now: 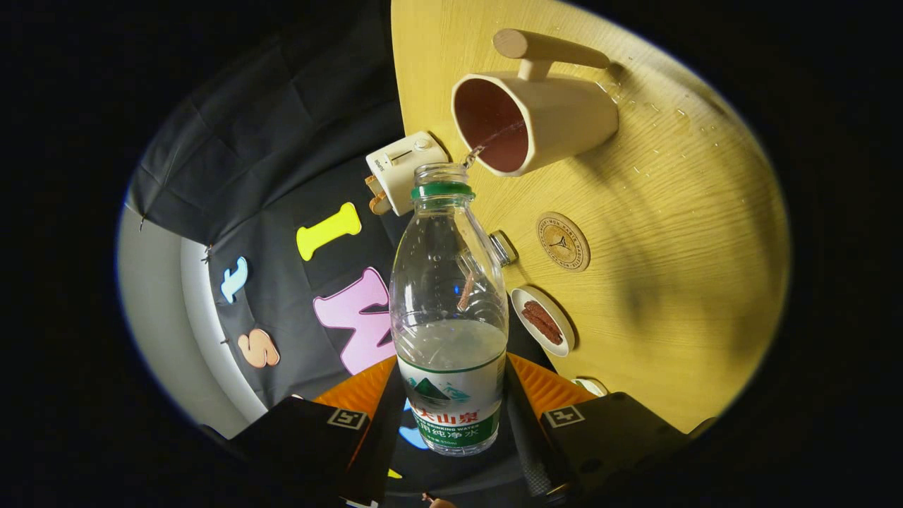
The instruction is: Take the bottle from table, then pour the juice into the cup, finally place the bottle on the coaster
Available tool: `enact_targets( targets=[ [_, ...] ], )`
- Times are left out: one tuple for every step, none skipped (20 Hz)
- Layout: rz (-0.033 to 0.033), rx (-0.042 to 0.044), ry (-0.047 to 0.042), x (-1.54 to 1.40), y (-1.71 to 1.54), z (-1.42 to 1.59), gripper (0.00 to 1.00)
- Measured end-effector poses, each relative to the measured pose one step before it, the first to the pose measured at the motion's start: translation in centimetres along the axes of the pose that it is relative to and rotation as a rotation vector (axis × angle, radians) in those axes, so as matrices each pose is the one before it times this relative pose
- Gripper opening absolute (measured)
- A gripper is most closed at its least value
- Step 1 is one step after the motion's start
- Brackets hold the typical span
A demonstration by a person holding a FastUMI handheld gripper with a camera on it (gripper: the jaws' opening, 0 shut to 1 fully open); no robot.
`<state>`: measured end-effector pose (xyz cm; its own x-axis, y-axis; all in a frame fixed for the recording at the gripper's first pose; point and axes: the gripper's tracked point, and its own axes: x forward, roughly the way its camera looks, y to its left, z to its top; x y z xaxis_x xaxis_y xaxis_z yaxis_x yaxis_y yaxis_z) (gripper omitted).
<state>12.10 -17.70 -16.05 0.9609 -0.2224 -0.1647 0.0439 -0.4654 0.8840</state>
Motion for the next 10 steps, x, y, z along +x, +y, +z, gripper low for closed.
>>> enact_targets(
  targets=[
    [0.00466, 0.01244, -0.00055, 0.091, 0.214, -0.166, 0.75],
    [0.00393, 0.01226, -0.0025, 0.03, 0.167, -0.051, 0.75],
    [0.00291, 0.01245, -0.00212, -0.011, 0.255, 0.021, 0.75],
    [0.00258, 0.01204, -0.00096, 0.006, 0.202, 0.027, 0.75],
    [0.00185, 0.01271, -0.00094, 0.019, 0.205, -0.117, 0.75],
    [0.00426, 0.01274, -0.00135, -0.075, 0.278, 0.074, 0.75],
    [0.00434, 0.01129, -0.00265, 0.056, 0.19, 0.058, 0.75],
    [0.00948, 0.01163, -0.00397, 0.037, 0.242, 0.051, 0.75],
    [0.00629, 0.01347, -0.0018, -0.059, 0.273, 0.051, 0.75],
    [0.00465, 0.01415, -0.00023, -0.014, 0.208, -0.001, 0.75]
  ],
)
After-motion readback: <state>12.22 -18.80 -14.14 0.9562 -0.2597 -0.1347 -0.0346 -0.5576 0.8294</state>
